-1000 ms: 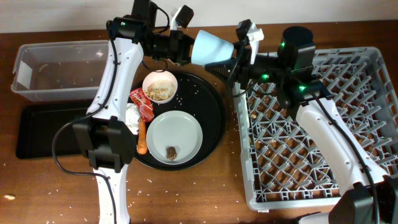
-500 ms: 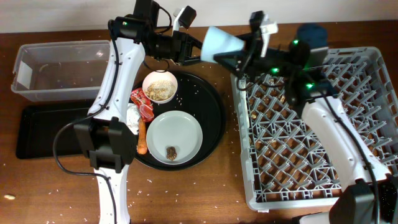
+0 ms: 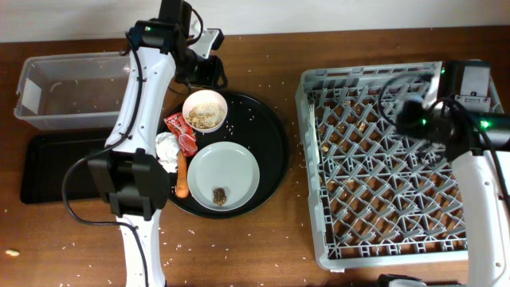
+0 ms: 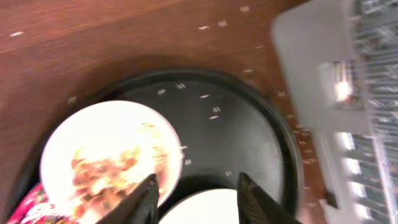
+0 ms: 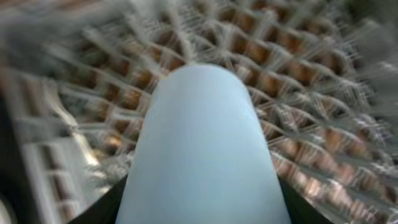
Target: Sort waste into correct bins and load items into the dishwasher rack
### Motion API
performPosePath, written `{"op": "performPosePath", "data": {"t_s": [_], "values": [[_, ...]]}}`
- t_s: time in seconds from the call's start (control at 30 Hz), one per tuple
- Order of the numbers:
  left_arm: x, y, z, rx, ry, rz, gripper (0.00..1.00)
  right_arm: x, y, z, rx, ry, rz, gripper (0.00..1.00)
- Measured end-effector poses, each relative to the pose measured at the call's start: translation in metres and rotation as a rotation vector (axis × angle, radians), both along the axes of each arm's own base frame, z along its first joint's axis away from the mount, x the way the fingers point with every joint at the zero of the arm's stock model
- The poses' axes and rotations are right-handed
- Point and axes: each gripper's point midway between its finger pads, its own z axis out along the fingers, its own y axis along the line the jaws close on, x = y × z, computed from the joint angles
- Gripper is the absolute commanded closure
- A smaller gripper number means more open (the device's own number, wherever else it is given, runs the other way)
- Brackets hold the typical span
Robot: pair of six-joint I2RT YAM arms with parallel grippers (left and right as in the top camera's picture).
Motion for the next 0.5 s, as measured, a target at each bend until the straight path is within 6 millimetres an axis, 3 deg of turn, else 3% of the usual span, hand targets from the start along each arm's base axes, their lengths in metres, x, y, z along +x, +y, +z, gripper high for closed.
{"op": "performPosePath", "data": {"t_s": [0.07,0.27,0.3,0.33,0.37,0.47,0.5], "values": [[-0.006,0.015,-0.008,0.089,0.028,0.026,0.58,-0.015,-0.011,-0.02,-0.052,0.13,-0.033,0.5],[-0.005,0.035,-0.013,0.201,0.025,0.055,0.57,0.013,-0.014,-0.088,-0.029,0.299,-0.023,0.5],[-0.005,0.035,-0.013,0.204,0.025,0.056,0.57,0.019,-0.011,-0.102,-0.004,0.321,-0.012,0.12],[-0.005,0.036,-0.013,0.206,0.025,0.056,0.57,0.022,-0.008,-0.115,0.016,0.348,-0.003,0.01],[-0.006,0.036,-0.013,0.209,0.027,0.057,0.57,0.022,-0.006,-0.128,0.031,0.383,0.003,0.01],[-0.007,0.036,-0.014,0.21,0.032,0.056,0.57,0.024,-0.007,-0.125,0.078,0.384,-0.002,0.02],[-0.007,0.036,-0.014,0.21,0.034,0.056,0.57,0.029,-0.019,-0.1,0.108,0.356,-0.035,0.02]]}}
